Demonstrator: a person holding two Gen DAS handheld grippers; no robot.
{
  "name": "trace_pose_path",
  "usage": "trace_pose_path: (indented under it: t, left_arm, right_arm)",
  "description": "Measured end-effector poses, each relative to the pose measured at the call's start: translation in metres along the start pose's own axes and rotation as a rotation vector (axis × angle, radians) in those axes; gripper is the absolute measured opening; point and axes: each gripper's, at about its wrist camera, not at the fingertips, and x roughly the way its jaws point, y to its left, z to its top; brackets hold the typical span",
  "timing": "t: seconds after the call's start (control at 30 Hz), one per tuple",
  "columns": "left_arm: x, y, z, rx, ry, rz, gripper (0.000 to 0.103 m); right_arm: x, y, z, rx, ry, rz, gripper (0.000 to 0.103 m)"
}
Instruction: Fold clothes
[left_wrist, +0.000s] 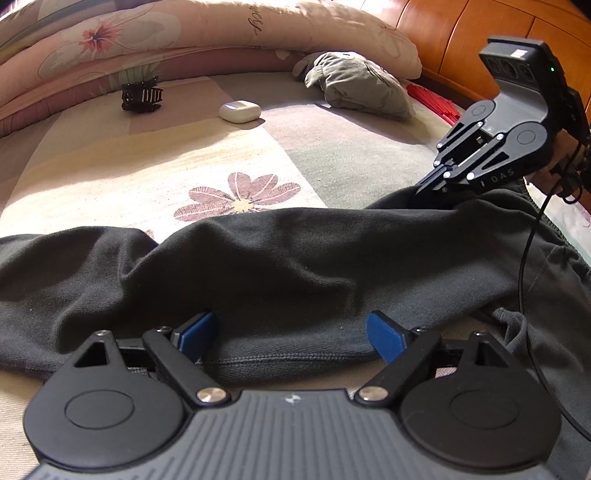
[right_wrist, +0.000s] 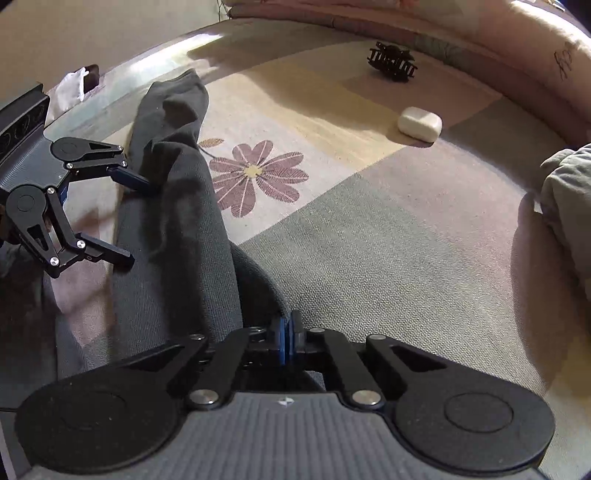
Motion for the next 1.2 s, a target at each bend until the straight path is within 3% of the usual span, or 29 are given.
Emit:
trace_pose_path:
  t: [0.17,0.27,0.43,0.57,0.67,0.83,0.93,0.97,1.0,1.1,1.2]
  left_arm:
    - [-0.008,-0.003,0.012,0.018,-0.028,0.004,0.088]
    - [-0.001,0.003,0.015,-0.008,-0.01,0.015,0.088]
    - [0.007,0.016,0.006,-0.043,0.058,0.038,0.088]
    - [-0.01,0.024,0.004,-0.023,0.023,0.059,0.088]
    - [-0.017,0.037,0.011,-0.024,-0.001,0.104,0.088]
    - [-0.008,0.06,0.013,-0.016,-0.009,0.156,0.088]
    - [0.004,0.074,0.004,-0.041,0.029,0.183,0.087]
    - [0.004,0.077,-0.001,-0.055,0.028,0.176,0.087]
    - [0.003,0.079,-0.006,-0.064,0.016,0.164,0.087]
    - [-0.004,0.078,-0.015,-0.058,0.035,0.155,0.087]
    - [-0.013,0.072,-0.022,-0.012,0.066,0.154,0.087]
  right_arm:
    - [-0.019,-0.023,0.001,0.116,-0.117,-0.126,0.002]
    - [-0.001,-0.034,-0.003,0.169,-0.052,-0.193,0.004]
    - [-0.007,-0.022,0.002,0.185,-0.073,-0.245,0.012]
    - [-0.021,-0.001,0.011,0.163,-0.117,-0.264,0.025]
    - [-0.027,0.028,0.021,0.113,-0.152,-0.225,0.056]
    - [0.002,0.096,0.028,-0.004,-0.11,-0.122,0.063]
    - [0.039,0.123,0.027,-0.036,-0.04,-0.151,0.064]
    - [0.044,0.126,0.026,-0.019,-0.038,-0.154,0.067]
    - [0.048,0.126,0.025,0.008,-0.043,-0.155,0.08]
    - [0.059,0.127,0.023,0.088,-0.058,-0.157,0.103]
    - [0.067,0.134,0.022,0.107,-0.063,-0.199,0.103]
